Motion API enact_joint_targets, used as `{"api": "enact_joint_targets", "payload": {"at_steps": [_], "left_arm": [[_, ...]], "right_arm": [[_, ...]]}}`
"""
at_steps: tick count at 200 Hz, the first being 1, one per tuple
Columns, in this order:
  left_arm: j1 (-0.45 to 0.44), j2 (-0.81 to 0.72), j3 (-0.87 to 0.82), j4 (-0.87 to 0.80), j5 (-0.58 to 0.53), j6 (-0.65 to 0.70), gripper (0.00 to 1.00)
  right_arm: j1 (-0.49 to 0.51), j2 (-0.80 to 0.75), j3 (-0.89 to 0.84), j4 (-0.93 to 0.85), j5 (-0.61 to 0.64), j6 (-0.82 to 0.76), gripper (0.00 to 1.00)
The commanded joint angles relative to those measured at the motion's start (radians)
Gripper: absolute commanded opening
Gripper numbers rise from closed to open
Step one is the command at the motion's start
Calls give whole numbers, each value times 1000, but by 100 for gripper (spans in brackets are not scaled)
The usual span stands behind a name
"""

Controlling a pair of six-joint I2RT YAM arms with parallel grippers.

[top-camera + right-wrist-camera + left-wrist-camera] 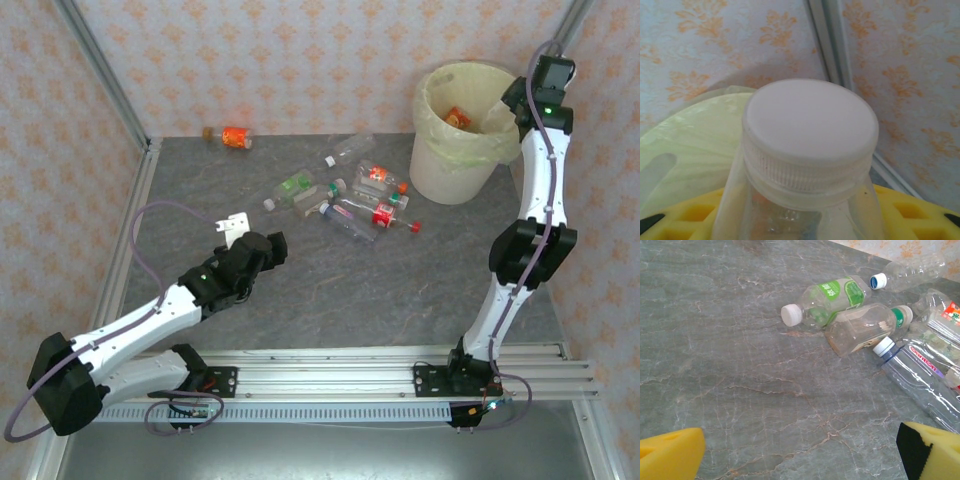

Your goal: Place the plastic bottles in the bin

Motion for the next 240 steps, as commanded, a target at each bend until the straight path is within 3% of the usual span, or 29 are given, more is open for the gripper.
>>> {"api": "enact_joint_targets", "payload": {"at_steps": [1,23,49,142,201,240], "left_arm": [[9,17,-3,-17,-46,-29,100],[12,41,10,-20,-36,-30,100],[12,61,19,-20,-27,-36,100],[14,74,13,-16,-14,-40,100],[14,127,35,12,35,-90,100],[15,187,102,-19,64,-171,100]], "right_arm": [[8,41,71,-73,71,-48,53],[22,94,164,-126,86,-68,63],[24,119,215,-143,-4,-27,73],[23,45,167,-106,-213,44,77],[24,-160,-109,57,-363,82,80],[31,-365,-450,255,-480,201,81]]}}
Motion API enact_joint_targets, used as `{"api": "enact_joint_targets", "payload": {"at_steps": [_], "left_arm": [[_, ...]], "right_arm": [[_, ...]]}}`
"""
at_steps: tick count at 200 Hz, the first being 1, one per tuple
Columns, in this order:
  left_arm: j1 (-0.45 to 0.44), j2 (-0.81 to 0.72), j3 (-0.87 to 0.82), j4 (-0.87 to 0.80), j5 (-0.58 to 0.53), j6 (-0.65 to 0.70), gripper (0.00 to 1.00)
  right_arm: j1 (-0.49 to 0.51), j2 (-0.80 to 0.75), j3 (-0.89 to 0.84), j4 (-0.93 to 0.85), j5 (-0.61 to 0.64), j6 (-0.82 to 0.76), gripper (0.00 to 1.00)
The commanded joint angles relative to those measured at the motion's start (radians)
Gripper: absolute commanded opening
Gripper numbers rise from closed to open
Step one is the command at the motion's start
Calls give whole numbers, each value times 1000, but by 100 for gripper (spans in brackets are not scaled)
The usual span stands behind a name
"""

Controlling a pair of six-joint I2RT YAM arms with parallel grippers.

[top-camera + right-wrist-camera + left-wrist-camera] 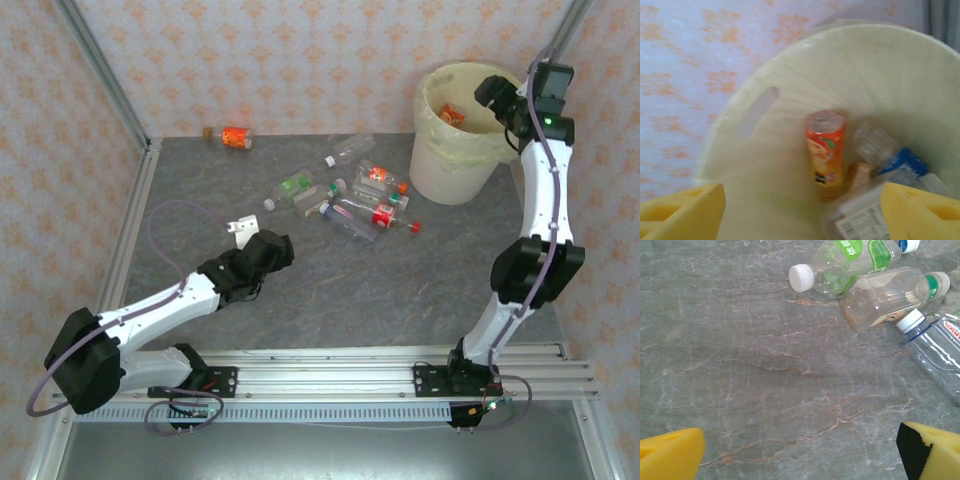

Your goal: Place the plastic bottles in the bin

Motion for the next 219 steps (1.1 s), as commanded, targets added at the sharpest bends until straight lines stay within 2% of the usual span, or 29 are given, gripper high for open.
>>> {"api": "enact_joint_targets", "payload": {"at_steps": [1,30,66,103,132,166,186,219], "left_arm": [[8,27,69,-11,17,-80,100],[8,70,101,18,52,-128,100],[8,112,141,20,21,-199,100],[8,163,178,-19,-3,-276,100],[8,194,197,-38,-22,-323,100],[12,206,204,-27,-24,-341,100],[14,208,210,-44,-22,-340,100],[16,184,188,-65,-50,-362,100]], "right_arm": [[8,-144,-191,191,-110,98,81],[50,-316,-494,441,-116,179,83],[153,-461,-720,597,-162,123,84],[315,-510,-804,451,-211,-77,85],[455,-504,-855,383,-190,-202,89],[552,-447,-872,376,-82,-207,91],[592,-394,-857,349,-61,-228,100],[649,-304,-811,284,-15,-264,99]]}}
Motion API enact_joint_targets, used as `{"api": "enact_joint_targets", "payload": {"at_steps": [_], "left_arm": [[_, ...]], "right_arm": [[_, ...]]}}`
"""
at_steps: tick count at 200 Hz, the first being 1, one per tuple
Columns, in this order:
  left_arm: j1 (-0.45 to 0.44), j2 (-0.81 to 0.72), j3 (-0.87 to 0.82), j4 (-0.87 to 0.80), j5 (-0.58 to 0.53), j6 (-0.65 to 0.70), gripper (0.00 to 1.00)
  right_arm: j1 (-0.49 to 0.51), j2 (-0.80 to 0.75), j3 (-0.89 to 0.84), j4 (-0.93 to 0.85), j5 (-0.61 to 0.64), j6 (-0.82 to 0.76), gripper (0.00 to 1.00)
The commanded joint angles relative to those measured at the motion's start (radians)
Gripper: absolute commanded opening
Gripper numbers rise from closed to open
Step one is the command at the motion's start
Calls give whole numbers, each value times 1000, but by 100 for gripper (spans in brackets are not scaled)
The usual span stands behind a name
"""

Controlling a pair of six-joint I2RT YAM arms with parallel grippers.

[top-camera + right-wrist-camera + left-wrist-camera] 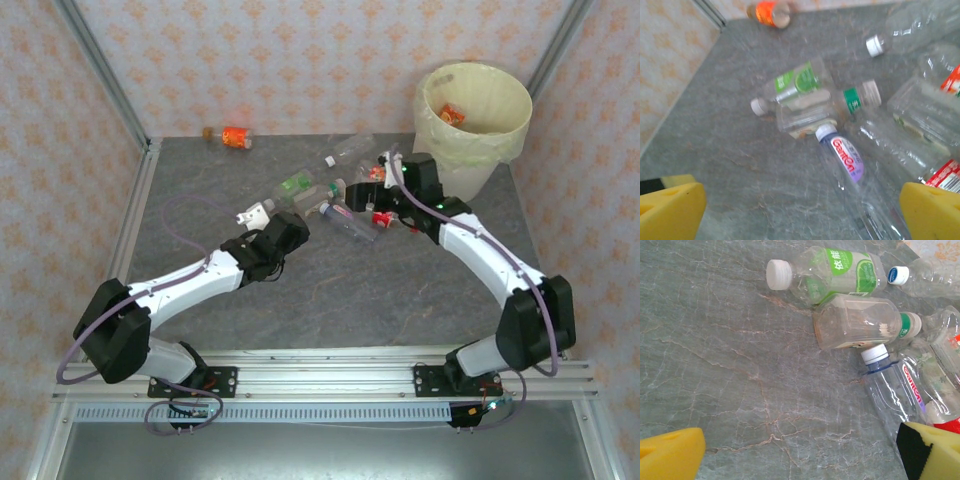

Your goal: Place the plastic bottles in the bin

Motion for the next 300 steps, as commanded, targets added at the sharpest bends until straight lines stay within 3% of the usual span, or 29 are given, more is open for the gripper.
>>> {"api": "enact_joint_targets", "payload": {"at_steps": [1,96,160,194,227,300], "left_arm": [[14,-18,8,-54,-74,-41,100],[30,-84,-44,-93,-136,-83,100],[29,-88,-63,-74,-133,-111,100],[30,-79,-57,-79,-133,-110,100],[30,-67,-54,-65,-124,-104,100],[32,-69,-49,-28,-97,-33,100]], "right_arm": [[37,55,55,-68,56,-57,99],[128,392,247,-263,180,-157,99],[158,516,297,-267,302,-227,100],[160,529,298,-303,220,-243,92],[176,550,307,-301,330,-222,83],[232,650,412,-352,426,-201,77]]}}
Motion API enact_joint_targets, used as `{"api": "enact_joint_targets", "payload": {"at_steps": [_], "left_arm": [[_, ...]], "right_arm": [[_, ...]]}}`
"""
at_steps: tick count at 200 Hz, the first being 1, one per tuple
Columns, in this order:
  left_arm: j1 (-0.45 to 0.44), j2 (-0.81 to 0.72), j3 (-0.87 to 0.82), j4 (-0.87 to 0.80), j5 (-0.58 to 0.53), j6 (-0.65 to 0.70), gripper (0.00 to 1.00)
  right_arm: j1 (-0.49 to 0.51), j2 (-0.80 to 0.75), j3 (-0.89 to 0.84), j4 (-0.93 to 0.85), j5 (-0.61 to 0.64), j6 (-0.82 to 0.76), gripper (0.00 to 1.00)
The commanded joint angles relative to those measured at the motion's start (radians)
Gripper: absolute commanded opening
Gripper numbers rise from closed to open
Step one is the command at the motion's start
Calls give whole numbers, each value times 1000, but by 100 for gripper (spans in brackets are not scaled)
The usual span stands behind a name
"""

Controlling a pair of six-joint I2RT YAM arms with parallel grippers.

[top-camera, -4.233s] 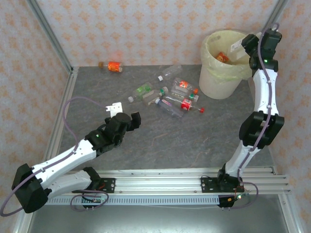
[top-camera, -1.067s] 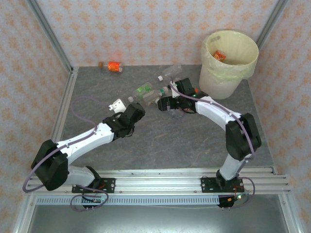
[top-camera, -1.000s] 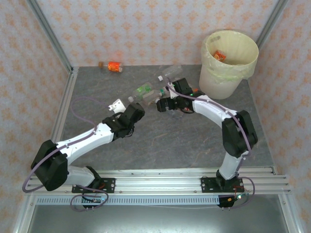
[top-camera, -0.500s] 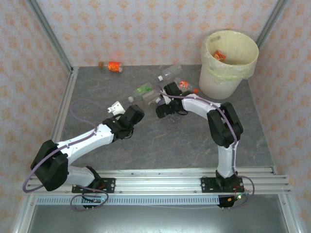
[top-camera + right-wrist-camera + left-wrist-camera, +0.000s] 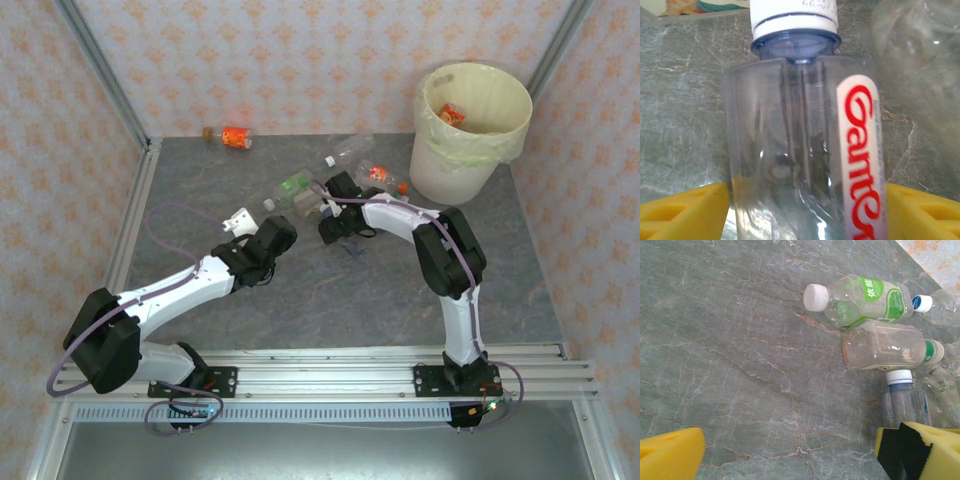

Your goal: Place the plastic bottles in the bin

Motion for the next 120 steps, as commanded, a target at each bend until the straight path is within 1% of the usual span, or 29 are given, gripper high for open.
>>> {"api": "enact_joint_targets", "payload": {"at_steps": [1,13,28,46,72,120], "left_arm": [[12,-1,6,14,-27,28,100],[13,-8,1,12,-25,28,100],[13,-20,-10,13,-18,23,100],[13,-34,-18,10,-5,26,100],[15,-51,-16,-7,15,49,100],[14,-94,-26,-5,5,54,100]], "right_arm": [[32,31,48,-57,79,-5,77],[41,39,54,-53,114,9,75],[43,39,56,-46,171,42,69],[43,23,46,-47,208,60,64],[43,-38,4,-33,202,67,55],[43,-230,-73,-9,195,43,46]]}}
